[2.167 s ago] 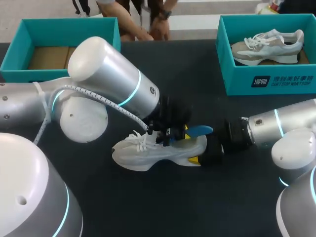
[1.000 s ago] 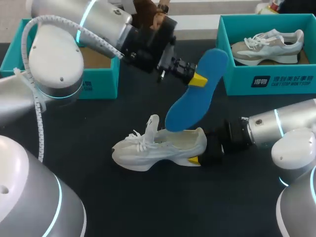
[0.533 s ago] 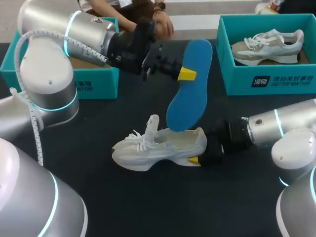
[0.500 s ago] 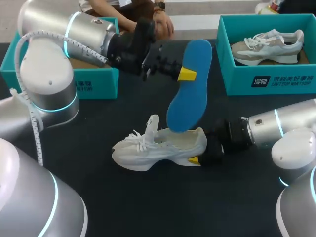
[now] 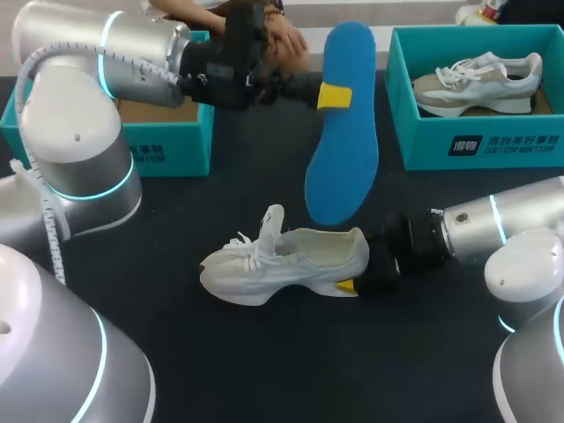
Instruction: Take the shoe out of the shoebox, open the shoe tongue, remove and reinsert the insole, then place the shoe into the shoebox
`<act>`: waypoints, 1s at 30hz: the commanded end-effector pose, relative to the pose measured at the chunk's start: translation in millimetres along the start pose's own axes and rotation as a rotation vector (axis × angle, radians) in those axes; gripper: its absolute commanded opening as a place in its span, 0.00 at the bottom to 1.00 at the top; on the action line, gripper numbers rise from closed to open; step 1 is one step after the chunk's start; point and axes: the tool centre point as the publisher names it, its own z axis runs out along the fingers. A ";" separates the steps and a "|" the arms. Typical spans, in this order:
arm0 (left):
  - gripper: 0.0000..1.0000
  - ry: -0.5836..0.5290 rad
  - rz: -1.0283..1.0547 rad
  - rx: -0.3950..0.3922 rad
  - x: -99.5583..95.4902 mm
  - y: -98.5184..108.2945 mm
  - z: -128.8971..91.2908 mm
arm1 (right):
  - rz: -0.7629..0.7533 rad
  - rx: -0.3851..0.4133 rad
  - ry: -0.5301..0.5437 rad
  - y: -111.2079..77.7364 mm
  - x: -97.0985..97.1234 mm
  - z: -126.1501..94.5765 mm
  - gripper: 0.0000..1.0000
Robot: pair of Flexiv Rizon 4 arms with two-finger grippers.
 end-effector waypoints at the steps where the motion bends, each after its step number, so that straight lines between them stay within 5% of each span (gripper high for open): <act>1: 0.00 -0.066 -0.071 0.006 31.2 -10.5 -0.9 | 0.000 0.004 -0.003 -9.4 -2.4 4.6 0.00; 9: 0.00 -0.078 -0.258 0.082 63.5 -35.7 1.0 | 0.000 0.004 -0.003 -9.4 -2.4 4.6 0.00; 15: 0.00 0.013 -0.365 0.099 81.8 -42.7 4.5 | 0.000 0.004 -0.003 -9.4 -2.4 4.6 0.00; 30: 0.00 0.005 -0.395 0.099 85.8 -38.1 8.7 | 0.000 0.004 -0.003 -9.4 -2.4 4.6 0.00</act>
